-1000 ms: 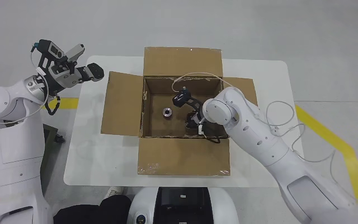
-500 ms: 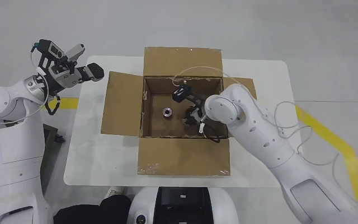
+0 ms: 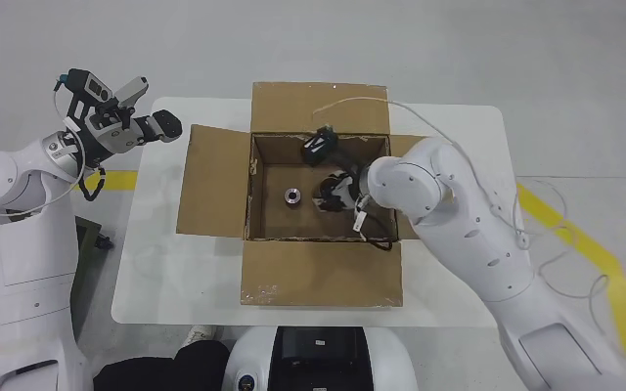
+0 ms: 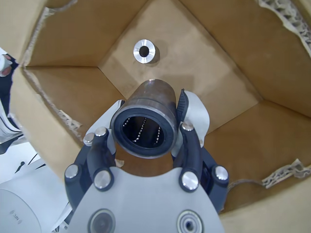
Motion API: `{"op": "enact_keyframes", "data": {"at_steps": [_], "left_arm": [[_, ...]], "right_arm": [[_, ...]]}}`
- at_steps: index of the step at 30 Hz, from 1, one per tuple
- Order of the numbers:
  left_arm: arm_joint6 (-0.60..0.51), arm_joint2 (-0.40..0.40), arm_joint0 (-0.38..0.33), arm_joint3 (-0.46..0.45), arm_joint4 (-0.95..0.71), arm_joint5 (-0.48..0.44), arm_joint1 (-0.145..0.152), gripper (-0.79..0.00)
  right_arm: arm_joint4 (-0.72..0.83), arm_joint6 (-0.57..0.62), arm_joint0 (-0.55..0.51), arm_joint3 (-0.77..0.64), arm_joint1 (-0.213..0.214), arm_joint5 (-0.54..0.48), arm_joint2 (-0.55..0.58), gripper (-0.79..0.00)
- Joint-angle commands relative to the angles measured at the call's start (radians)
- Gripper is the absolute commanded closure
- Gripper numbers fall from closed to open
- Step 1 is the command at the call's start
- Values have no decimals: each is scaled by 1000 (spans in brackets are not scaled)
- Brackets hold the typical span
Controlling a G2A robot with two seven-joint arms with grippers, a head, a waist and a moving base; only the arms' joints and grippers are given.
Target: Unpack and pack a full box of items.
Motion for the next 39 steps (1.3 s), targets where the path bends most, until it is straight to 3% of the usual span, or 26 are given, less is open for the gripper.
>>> {"op": "enact_keyframes", "data": {"at_steps": [1, 17, 29, 39], "left_arm": [[0, 0, 0, 0, 0, 0, 0, -785], [0, 0, 0, 0, 0, 0, 0, -785], [0, 0, 0, 0, 0, 0, 0, -785], [0, 0, 0, 0, 0, 0, 0, -785]], "right_arm": [[12, 6, -2, -19, 2, 9, 14, 0], [2, 110, -28, -189, 40, 99, 164, 0], [-44, 149, -158, -374, 87, 173, 339, 0], [-34, 149, -304, -478, 158, 182, 505, 0]]}}
